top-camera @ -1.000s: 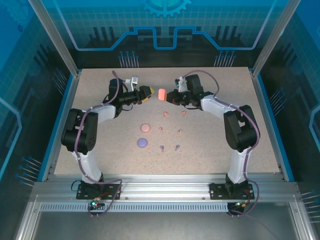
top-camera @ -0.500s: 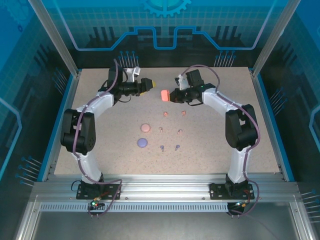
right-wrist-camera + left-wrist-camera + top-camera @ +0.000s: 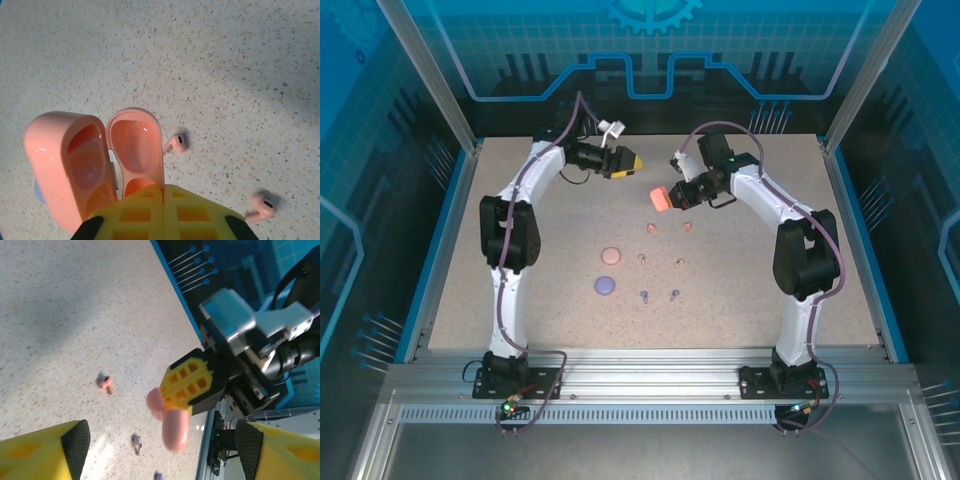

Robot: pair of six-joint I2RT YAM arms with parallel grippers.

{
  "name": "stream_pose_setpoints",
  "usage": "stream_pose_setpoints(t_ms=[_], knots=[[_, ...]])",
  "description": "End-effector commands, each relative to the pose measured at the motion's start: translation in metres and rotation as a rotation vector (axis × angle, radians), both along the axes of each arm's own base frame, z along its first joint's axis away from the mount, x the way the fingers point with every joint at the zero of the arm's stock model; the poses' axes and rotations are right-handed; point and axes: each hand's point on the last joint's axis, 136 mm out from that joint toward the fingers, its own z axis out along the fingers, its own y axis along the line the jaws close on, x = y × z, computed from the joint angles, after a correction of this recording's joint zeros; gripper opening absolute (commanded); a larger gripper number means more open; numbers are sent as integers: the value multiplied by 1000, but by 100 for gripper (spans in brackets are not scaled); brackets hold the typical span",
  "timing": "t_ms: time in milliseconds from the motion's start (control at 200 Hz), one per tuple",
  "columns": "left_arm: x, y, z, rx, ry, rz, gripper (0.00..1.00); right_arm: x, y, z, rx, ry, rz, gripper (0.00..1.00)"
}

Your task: Insert wireless bluetooth earbuds into charging case

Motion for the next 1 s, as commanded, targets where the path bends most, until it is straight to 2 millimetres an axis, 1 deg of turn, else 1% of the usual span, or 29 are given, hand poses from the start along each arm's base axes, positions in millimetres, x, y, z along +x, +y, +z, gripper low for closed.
stream_pose_setpoints(t_ms=[0, 115, 270, 440, 540, 640, 695, 745, 995], knots=[[-35, -19, 10, -25, 51, -138, 79, -5, -8, 15, -36, -45, 54, 0], [-40, -29, 5, -7, 53, -180, 77, -4, -7, 17, -40, -54, 69, 0], [-49, -38, -13, 46, 77, -216, 73, -5, -5, 17, -50, -61, 81, 0], [-57, -45, -24, 63, 100, -245, 63, -4, -4, 22, -46, -74, 81, 0], [-61, -47, -27, 73, 102, -258, 59, -3, -3, 24, -44, -80, 80, 0], [-61, -48, -32, 83, 108, -261, 57, -2, 0, 26, -42, -86, 82, 0], [-62, -48, -34, 83, 112, -263, 54, -2, 1, 25, -43, -84, 84, 0], [-62, -49, -36, 84, 116, -264, 53, -2, 3, 25, -43, -83, 87, 0], [-64, -51, -36, 76, 114, -276, 46, -3, 8, 23, -47, -83, 106, 0]])
